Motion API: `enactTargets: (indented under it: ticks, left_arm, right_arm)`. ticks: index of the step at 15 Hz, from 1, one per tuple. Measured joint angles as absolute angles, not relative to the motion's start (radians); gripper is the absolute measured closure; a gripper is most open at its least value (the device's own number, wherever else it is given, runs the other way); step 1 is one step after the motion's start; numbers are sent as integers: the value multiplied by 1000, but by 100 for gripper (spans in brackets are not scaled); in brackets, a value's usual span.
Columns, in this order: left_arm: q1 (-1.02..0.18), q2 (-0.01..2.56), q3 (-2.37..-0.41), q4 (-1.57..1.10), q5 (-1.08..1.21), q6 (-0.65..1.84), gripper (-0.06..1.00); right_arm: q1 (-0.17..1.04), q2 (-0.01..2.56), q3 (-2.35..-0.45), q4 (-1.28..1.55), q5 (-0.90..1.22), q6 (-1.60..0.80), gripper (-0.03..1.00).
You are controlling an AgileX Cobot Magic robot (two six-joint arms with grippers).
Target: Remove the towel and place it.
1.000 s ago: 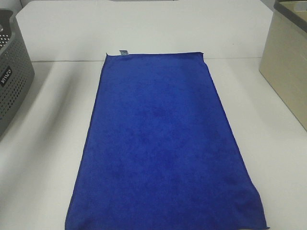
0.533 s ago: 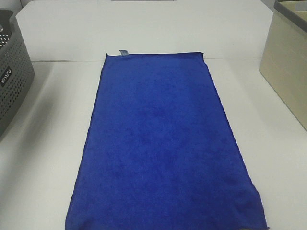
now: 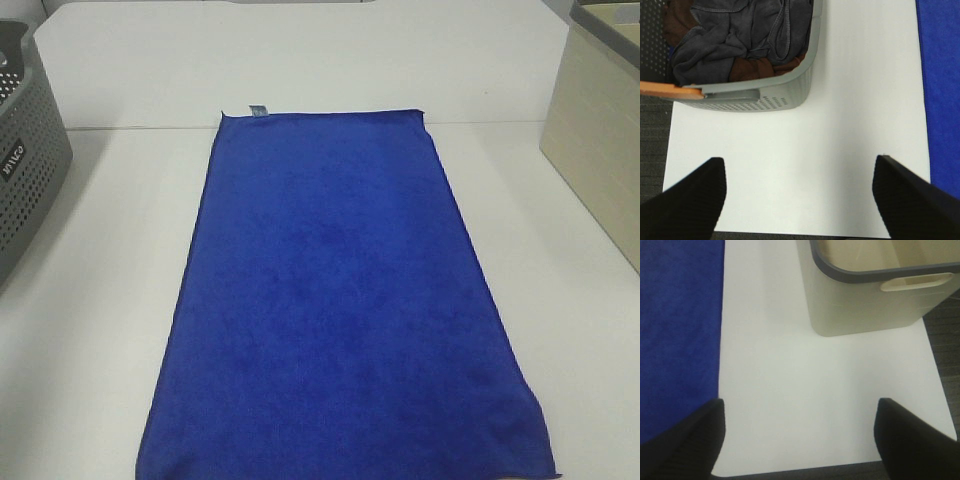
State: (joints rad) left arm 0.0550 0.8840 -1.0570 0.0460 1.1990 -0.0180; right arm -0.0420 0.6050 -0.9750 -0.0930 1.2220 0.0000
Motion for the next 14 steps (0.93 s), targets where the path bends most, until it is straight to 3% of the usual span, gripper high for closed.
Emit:
enactTargets:
  ticks: [7,11,14]
  left_arm:
    - [55,326,-686,73,1192,-44,18]
    - [55,36,-586,63,1188,-46,18]
    - [55,-5,-546,0,1178,-6,18]
  right_arm:
    - [-41,200,-770,-91,1223,0,17]
    - [-41,98,-650,-67,1222,-7,17]
    - [-39,15,-540,51,1133,-59,18]
